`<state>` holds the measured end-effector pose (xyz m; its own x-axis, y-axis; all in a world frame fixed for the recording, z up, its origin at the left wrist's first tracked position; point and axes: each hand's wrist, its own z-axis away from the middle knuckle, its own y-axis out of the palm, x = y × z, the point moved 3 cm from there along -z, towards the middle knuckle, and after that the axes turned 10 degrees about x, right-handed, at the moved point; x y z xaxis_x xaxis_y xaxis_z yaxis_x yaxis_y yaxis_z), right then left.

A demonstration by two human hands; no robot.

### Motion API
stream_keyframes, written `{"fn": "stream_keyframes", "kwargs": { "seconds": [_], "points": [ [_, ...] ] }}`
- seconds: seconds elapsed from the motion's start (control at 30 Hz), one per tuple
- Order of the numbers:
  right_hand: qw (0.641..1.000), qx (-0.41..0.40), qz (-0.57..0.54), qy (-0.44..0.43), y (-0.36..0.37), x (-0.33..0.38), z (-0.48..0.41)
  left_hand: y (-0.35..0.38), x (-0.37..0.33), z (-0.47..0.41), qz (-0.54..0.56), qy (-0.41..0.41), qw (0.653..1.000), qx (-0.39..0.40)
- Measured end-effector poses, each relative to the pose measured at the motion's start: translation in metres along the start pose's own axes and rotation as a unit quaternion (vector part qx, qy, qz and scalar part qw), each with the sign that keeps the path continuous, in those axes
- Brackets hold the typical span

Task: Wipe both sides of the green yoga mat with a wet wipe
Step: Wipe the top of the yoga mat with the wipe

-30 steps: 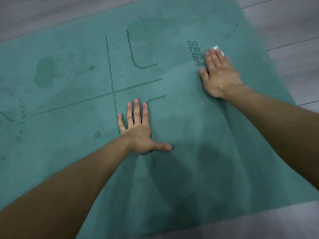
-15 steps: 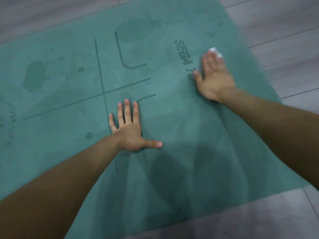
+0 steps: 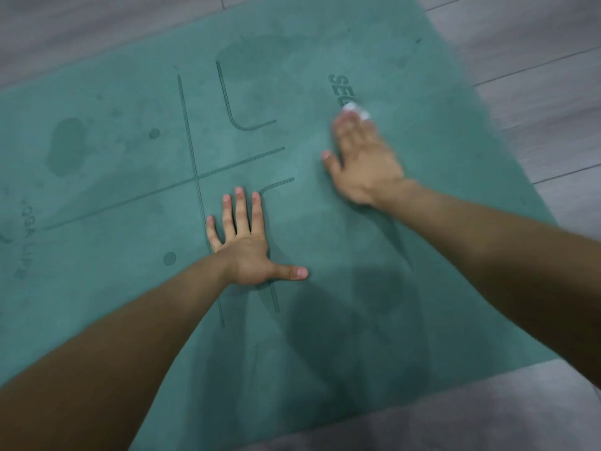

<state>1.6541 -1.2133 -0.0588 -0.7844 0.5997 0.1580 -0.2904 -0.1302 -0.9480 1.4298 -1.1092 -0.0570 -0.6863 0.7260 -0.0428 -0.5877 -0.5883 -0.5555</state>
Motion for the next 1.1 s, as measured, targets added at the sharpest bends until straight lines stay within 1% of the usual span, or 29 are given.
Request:
{"fn": "stream_keyframes", "kwargs": {
  "seconds": [0.03,0.1,0.13,0.17,0.2,0.23,0.27,0.3,0.33,0.37,0.4,0.43,0.5,0.57,0.6,0.63,0.67,0.7,0.77,0.8,0.83,0.87,0.9,0.93,0.97,1.0,1.03,1.07,1.1],
  "points": [
    [0.997,0.015,0.005,-0.075,0.008,0.026,0.014,0.000,0.000,0.000,0.000,-0.001,1.000,0.000],
    [0.969,0.059,0.020,-0.237,0.024,0.061,0.048,0.000,0.001,0.000,-0.001,-0.002,1.000,-0.001],
    [0.954,0.069,0.042,-0.288,0.024,0.061,0.057,0.000,0.001,0.001,0.001,-0.002,1.000,0.001],
    [0.950,0.066,0.057,-0.299,0.019,0.047,0.056,0.000,0.000,0.001,0.005,-0.001,1.000,0.003],
    [0.962,0.056,0.055,-0.263,0.012,0.023,0.048,0.000,0.000,0.001,0.009,0.001,1.000,0.004],
    [0.979,0.045,0.041,-0.193,0.004,-0.008,0.038,0.000,-0.001,0.001,0.010,0.002,1.000,0.005],
    [0.994,0.035,0.027,-0.098,-0.006,-0.043,0.029,-0.001,-0.001,0.001,0.009,0.001,1.000,0.005],
    [0.999,0.033,0.021,-0.009,-0.015,-0.075,0.024,-0.001,-0.001,0.002,0.007,-0.002,1.000,0.005],
    [0.998,0.036,0.019,0.055,-0.020,-0.097,0.024,-0.002,-0.001,0.002,0.006,-0.004,1.000,0.006],
    [0.996,0.038,0.022,0.081,-0.021,-0.104,0.027,-0.002,-0.001,0.003,0.006,-0.005,1.000,0.006],
    [0.996,0.039,0.018,0.072,-0.018,-0.094,0.033,-0.002,-0.001,0.003,0.007,-0.004,1.000,0.005],
    [0.999,0.039,0.019,0.033,-0.010,-0.071,0.041,-0.002,-0.001,0.003,0.008,-0.002,1.000,0.005],
    [0.994,0.047,0.018,-0.098,0.013,-0.014,0.069,-0.001,-0.001,0.004,0.013,0.000,1.000,0.003],
    [0.966,0.073,0.035,-0.244,0.036,0.032,0.102,-0.002,0.002,0.002,0.017,0.000,1.000,-0.007],
    [0.950,0.088,0.062,-0.291,0.038,0.037,0.113,-0.002,0.002,0.002,0.019,0.000,1.000,-0.013],
    [0.941,0.096,0.074,-0.315,0.035,0.027,0.115,-0.002,0.002,0.002,0.021,0.002,1.000,-0.015],
    [0.948,0.089,0.075,-0.296,0.029,0.009,0.109,-0.001,0.001,0.003,0.023,0.005,1.000,-0.016],
    [0.965,0.077,0.067,-0.243,0.021,-0.015,0.100,-0.001,0.002,0.004,0.024,0.007,1.000,-0.017],
    [0.995,0.052,0.045,-0.075,0.006,-0.071,0.085,0.000,0.000,0.006,0.025,0.004,1.000,-0.016],
    [0.998,0.050,0.029,-0.007,0.003,-0.091,0.084,-0.002,-0.002,0.008,0.027,0.002,1.000,-0.015],
    [0.998,0.050,0.017,0.035,0.004,-0.094,0.087,-0.005,-0.005,0.010,0.030,0.003,0.999,-0.014],
    [0.998,0.042,0.013,0.039,0.010,-0.082,0.094,-0.007,-0.009,0.012,0.030,0.007,0.999,-0.017],
    [0.999,0.037,0.016,0.001,0.018,-0.059,0.102,-0.009,-0.015,0.015,0.024,0.018,0.999,-0.026],
    [0.997,0.038,0.016,-0.065,0.027,-0.033,0.112,-0.007,-0.021,0.018,0.013,0.032,0.999,-0.039],
    [0.987,0.047,0.018,-0.151,0.037,-0.008,0.123,-0.002,-0.028,0.020,0.006,0.047,0.998,-0.047],
    [0.970,0.063,0.029,-0.234,0.043,0.009,0.135,0.006,-0.037,0.023,0.009,0.057,0.997,-0.041],
    [0.952,0.076,0.051,-0.291,0.044,0.011,0.141,0.019,-0.047,0.025,0.023,0.059,0.998,-0.020],
    [0.944,0.077,0.070,-0.314,0.039,-0.002,0.138,0.033,-0.055,0.029,0.037,0.054,0.998,0.007],
    [0.949,0.068,0.080,-0.297,0.033,-0.024,0.129,0.045,-0.062,0.032,0.040,0.044,0.998,0.025]
  ]
}}
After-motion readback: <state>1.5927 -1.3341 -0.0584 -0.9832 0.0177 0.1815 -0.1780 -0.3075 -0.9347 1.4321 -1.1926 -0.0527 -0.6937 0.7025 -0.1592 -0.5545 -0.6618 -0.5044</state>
